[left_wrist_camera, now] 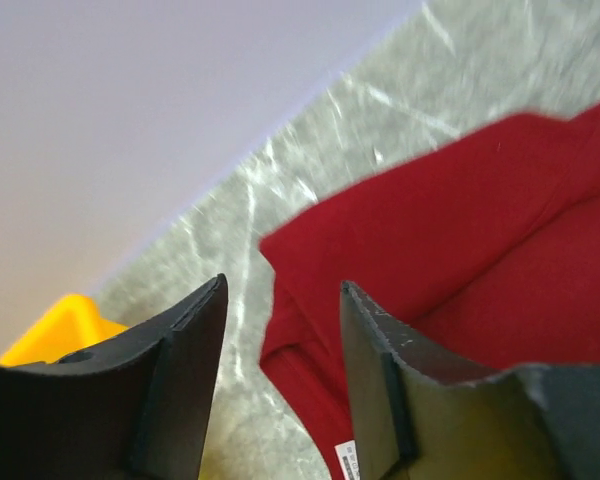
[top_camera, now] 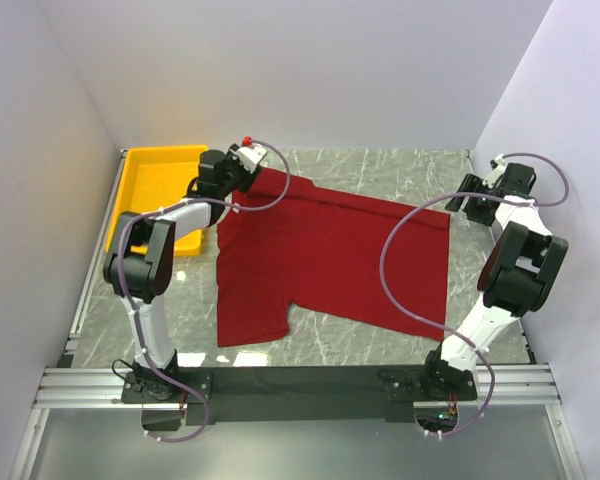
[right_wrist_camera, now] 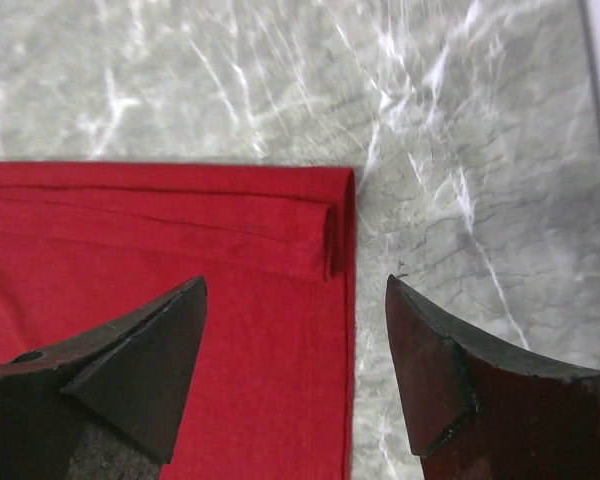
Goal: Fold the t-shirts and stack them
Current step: Fold the tshirt
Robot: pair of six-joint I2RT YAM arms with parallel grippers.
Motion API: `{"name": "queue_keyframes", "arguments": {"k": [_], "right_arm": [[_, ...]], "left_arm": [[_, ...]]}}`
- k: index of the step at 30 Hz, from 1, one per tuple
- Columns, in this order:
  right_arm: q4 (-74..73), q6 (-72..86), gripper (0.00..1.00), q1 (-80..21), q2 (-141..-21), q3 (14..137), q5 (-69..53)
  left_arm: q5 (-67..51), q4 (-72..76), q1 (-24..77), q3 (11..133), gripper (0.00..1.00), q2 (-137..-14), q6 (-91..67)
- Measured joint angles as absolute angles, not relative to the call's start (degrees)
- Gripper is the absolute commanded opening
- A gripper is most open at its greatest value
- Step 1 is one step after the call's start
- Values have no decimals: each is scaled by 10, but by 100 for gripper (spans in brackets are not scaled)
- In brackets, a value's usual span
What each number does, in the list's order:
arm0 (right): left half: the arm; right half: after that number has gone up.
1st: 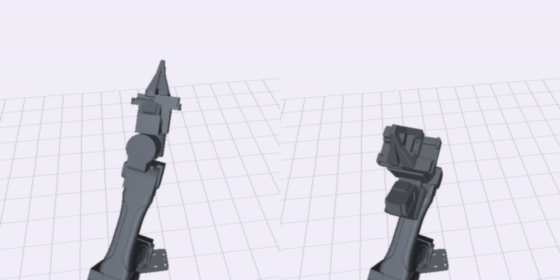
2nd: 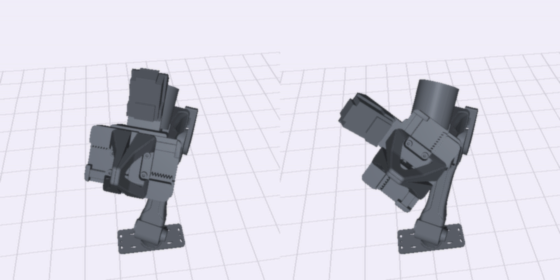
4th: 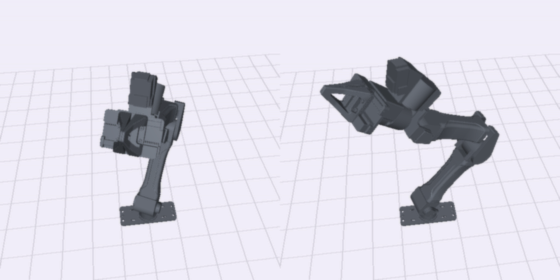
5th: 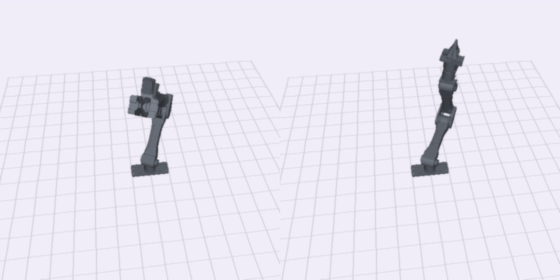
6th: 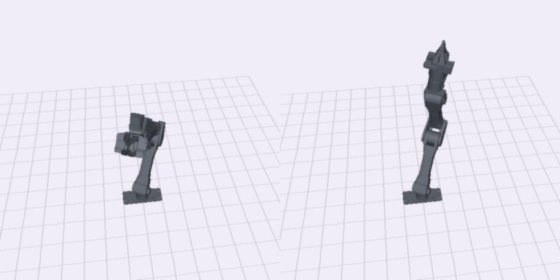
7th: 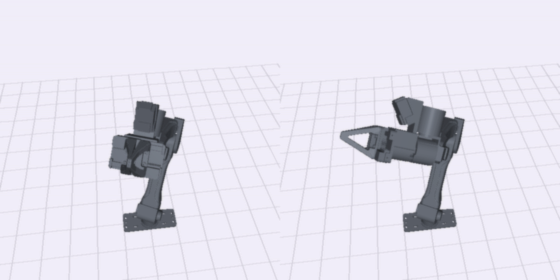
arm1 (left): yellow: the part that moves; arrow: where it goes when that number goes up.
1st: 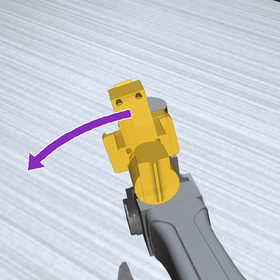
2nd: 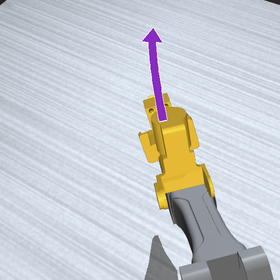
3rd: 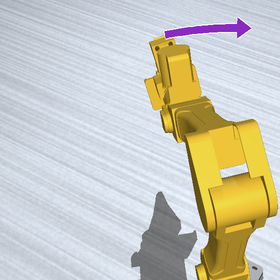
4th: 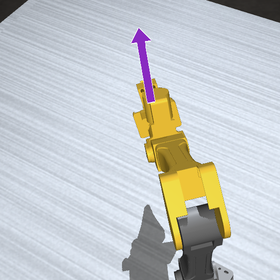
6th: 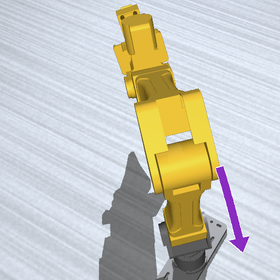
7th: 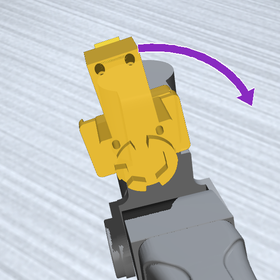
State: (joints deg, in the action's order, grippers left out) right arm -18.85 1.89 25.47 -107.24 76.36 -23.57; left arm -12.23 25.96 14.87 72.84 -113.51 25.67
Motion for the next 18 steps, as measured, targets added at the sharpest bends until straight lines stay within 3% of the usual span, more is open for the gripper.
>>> {"name": "queue_keyframes", "arguments": {"k": [6, 11, 18], "right_arm": [[-189, -12, 78, 257, -1043, 764, -273], [-208, -36, 77, 256, -1044, 764, -336], [-223, -44, 77, 256, -1044, 764, -385]], "left_arm": [[-124, 280, 149, 708, 61, -1074, 226], [-116, 229, 147, 759, 66, -1079, 142], [-142, 63, 110, 1059, 77, -1247, -95]]}}
